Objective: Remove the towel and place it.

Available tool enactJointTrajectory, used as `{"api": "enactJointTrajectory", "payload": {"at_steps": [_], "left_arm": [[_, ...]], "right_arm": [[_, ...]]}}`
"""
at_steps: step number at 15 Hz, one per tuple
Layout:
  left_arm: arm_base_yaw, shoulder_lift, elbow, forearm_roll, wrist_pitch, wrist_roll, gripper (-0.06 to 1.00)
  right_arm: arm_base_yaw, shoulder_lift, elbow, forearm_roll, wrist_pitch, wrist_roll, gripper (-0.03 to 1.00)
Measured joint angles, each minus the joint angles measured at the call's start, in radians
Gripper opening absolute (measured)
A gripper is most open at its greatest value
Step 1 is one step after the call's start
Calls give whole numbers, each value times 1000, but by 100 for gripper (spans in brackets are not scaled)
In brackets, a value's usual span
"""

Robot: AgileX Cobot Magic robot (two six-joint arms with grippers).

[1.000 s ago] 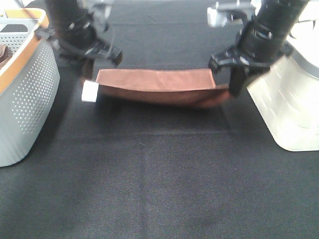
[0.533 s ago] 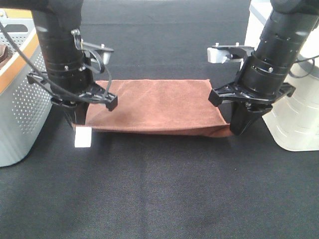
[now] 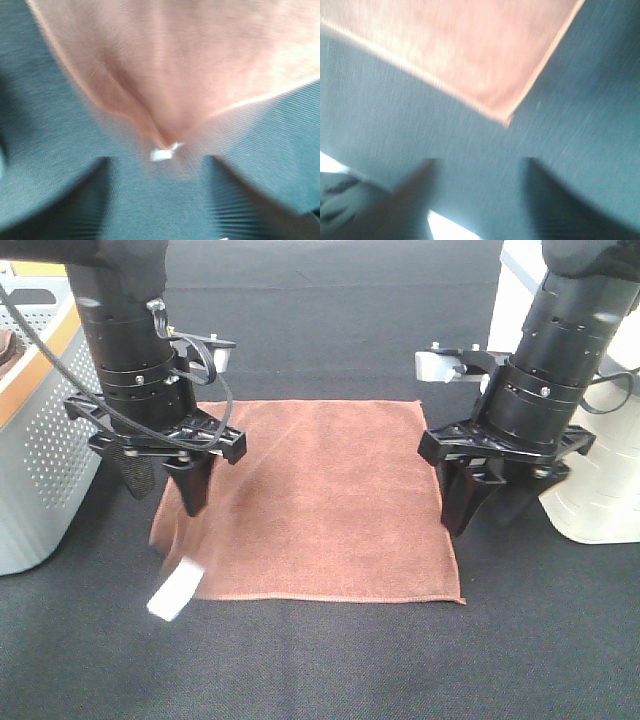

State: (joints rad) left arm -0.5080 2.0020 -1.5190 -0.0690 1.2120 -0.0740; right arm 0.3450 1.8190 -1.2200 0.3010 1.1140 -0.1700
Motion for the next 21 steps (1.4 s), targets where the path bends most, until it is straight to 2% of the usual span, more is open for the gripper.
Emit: {"api": "enactJointTrajectory", "payload": {"at_steps": [2, 6, 8, 14, 16, 17, 21], "left_arm": [[0, -1, 0, -1, 0, 21, 69], [0, -71, 0, 0, 0, 22, 69], [0, -185, 0, -5, -1, 22, 69], [0, -575, 15, -14, 2, 18, 69], [0, -737, 136, -14, 2, 16, 69], [0, -737, 136, -14, 2, 16, 69], [0, -980, 483, -1, 3, -23, 69]], "right_arm": [[0, -9, 0, 1, 9, 0, 67], [0, -115, 0, 12, 36, 0, 68], [0, -238, 0, 23, 75, -1, 68], [0, -562, 11, 1, 99, -25, 68], [0, -701, 88, -8, 100, -25, 68], [0, -701, 88, -8, 100, -25, 68], [0, -959, 331, -48, 101, -9, 68]]}}
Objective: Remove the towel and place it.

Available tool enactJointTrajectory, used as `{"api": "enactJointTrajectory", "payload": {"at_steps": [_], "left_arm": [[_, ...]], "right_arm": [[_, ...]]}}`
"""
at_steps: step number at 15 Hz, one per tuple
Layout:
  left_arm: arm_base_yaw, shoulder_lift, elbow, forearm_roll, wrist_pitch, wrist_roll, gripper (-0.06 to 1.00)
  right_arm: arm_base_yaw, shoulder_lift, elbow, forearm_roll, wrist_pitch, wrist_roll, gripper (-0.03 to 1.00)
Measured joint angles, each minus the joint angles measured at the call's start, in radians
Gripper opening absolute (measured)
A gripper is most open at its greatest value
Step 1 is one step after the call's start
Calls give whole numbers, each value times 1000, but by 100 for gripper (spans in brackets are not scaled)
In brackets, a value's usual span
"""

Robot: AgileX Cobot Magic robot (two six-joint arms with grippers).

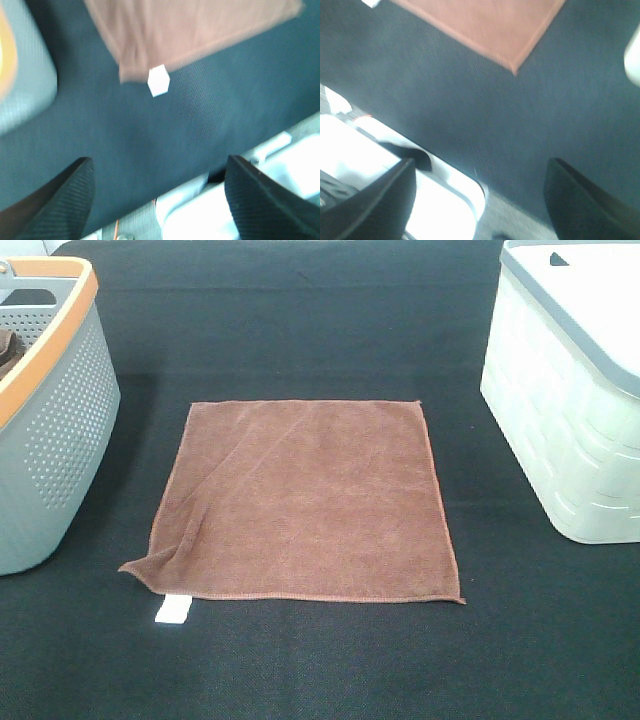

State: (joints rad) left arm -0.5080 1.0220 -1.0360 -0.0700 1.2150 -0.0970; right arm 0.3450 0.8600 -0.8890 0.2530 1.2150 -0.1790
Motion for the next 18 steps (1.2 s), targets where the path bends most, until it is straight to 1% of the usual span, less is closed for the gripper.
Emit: {"api": "enactJointTrajectory", "payload": {"at_steps": [1, 2, 4, 6, 7, 9, 10, 11, 12, 13, 14, 18], "left_arm": [[0, -47, 63, 4, 1, -5, 69], [0, -146, 193, 4, -7, -9, 69], [0, -277, 336, 7, -46, -9, 69], [0, -421, 465, 36, -107, -4, 69], [0, -476, 511, 54, -138, 8, 69], [0, -556, 527, 70, -159, 38, 69], [0, -556, 527, 70, -159, 38, 69], [0, -581, 527, 70, -165, 61, 69], [0, -600, 527, 70, -167, 120, 69], [0, -602, 527, 70, -167, 160, 69], [0, -602, 528, 70, -167, 179, 69], [0, -602, 528, 61, -167, 190, 69]], "right_arm": [[0, -52, 65, -26, 0, 22, 68], [0, -153, 153, -76, 4, 48, 68], [0, -280, 260, -143, 6, 76, 68], [0, -422, 335, -190, -4, 103, 68], [0, -473, 339, -198, -34, 111, 68], [0, -557, 355, -220, -99, 116, 68], [0, -557, 355, -220, -99, 116, 68], [0, -586, 371, -230, -130, 116, 68], [0, -598, 381, -241, -142, 117, 68], [0, -598, 381, -242, -147, 117, 68], [0, -598, 381, -242, -147, 117, 68], [0, -598, 381, -242, -148, 118, 68]]}}
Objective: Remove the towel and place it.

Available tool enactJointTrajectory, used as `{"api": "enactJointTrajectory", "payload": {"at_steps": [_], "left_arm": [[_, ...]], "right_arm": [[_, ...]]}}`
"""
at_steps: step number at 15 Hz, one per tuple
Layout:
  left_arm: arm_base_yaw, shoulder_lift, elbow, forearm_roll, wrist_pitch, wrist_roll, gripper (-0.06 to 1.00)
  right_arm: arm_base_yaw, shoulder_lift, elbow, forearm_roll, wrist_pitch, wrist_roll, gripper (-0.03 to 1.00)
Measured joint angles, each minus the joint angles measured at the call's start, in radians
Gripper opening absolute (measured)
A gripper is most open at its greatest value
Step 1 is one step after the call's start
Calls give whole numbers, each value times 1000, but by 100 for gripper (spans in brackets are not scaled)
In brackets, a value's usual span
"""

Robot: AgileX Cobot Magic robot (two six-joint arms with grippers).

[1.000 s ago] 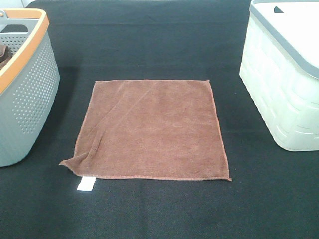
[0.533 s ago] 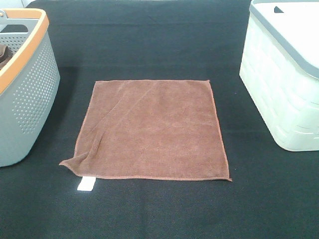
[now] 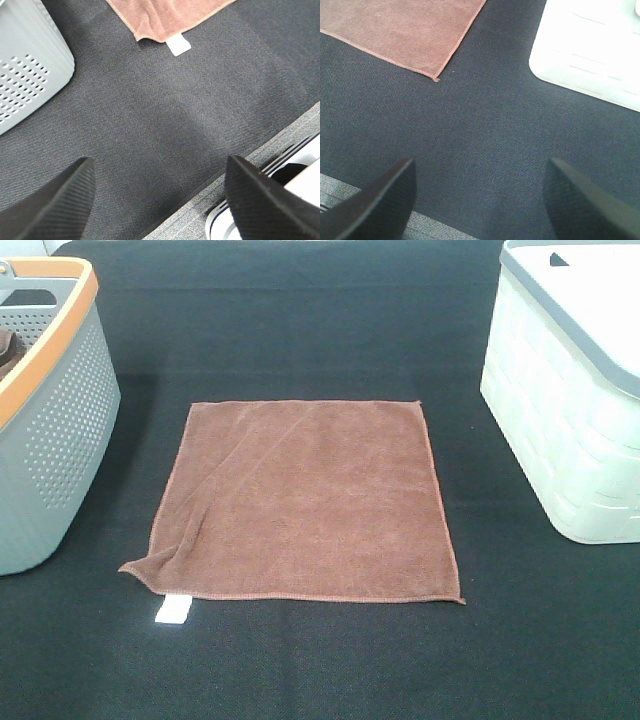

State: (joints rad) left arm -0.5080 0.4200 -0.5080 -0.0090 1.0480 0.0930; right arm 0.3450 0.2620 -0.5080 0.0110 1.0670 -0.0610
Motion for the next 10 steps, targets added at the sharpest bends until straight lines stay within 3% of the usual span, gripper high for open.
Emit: {"api": "enactJointTrajectory", "payload": {"at_steps": [10], "left_arm": [[0, 0, 0, -3, 0, 1, 69]], "right_arm": [[0, 0, 0, 0, -1, 0, 68]]}}
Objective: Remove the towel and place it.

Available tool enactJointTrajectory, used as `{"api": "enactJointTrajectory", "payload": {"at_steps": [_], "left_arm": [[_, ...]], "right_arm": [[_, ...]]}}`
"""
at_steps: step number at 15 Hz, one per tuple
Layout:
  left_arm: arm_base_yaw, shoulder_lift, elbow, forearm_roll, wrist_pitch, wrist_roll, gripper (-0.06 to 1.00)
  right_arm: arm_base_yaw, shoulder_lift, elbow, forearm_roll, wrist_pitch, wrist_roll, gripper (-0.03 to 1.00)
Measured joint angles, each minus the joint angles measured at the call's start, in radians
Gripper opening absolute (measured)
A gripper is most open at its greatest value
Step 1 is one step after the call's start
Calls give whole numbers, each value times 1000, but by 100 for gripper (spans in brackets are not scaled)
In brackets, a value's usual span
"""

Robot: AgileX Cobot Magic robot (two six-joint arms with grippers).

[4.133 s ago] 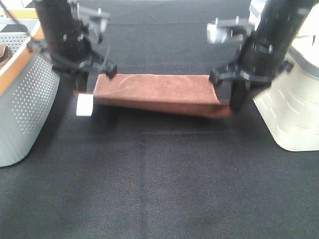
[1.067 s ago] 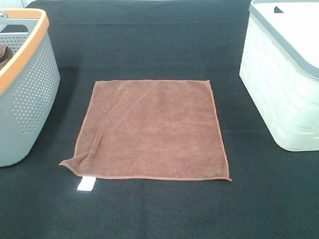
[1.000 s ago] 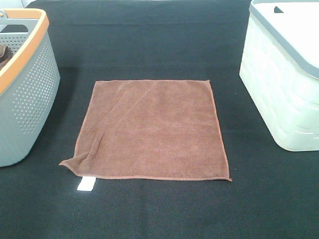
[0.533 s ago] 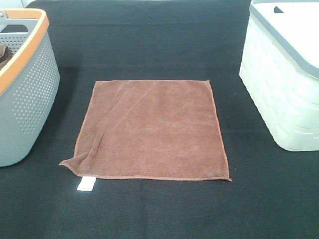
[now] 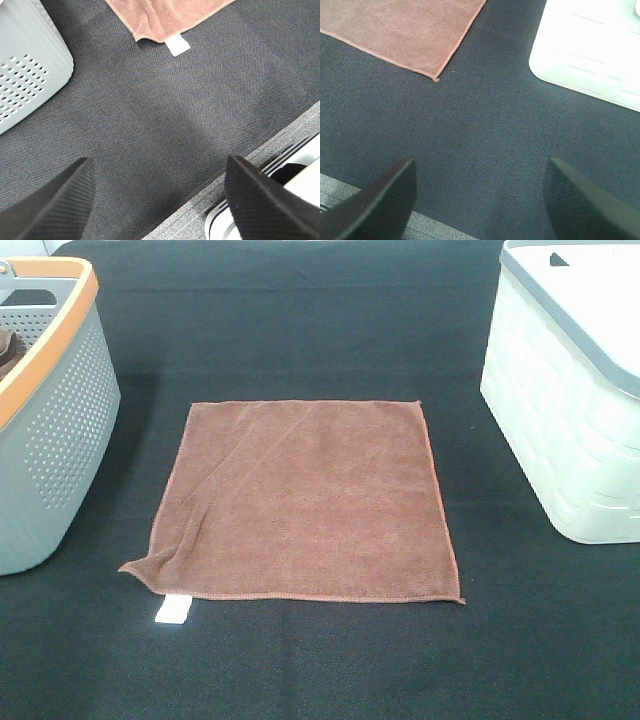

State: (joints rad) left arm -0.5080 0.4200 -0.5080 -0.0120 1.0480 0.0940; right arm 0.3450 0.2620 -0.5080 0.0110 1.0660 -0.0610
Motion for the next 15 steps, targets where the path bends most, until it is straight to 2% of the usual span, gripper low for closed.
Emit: {"api": "enactJointTrajectory", "payload": {"at_steps": [2, 4, 5, 6, 7, 8, 9, 11, 15], "left_arm": [[10, 0, 0, -1, 0, 0, 69], [113, 0, 0, -1, 0, 0, 69], [227, -23, 0, 0, 0, 0, 69], [295, -52, 0, 3, 0, 0, 69], [354, -97, 0, 12, 0, 0, 69], [354, -97, 0, 12, 0, 0, 69], [424, -181, 0, 24, 0, 0, 69], [470, -272, 0, 26, 0, 0, 69], [476, -382, 0, 26, 0, 0, 69]], "right_arm": [[-31, 0, 0, 1, 0, 0, 68], [-118, 0, 0, 8, 0, 0, 68], [-191, -8, 0, 8, 0, 1, 68], [-233, -28, 0, 8, 0, 1, 68], [-268, -60, 3, 8, -1, 1, 68], [-268, -60, 3, 8, -1, 1, 68], [-307, -125, 3, 8, -1, 1, 68], [-316, -205, 3, 8, -1, 1, 68], [-316, -269, 3, 8, 0, 1, 68]]}}
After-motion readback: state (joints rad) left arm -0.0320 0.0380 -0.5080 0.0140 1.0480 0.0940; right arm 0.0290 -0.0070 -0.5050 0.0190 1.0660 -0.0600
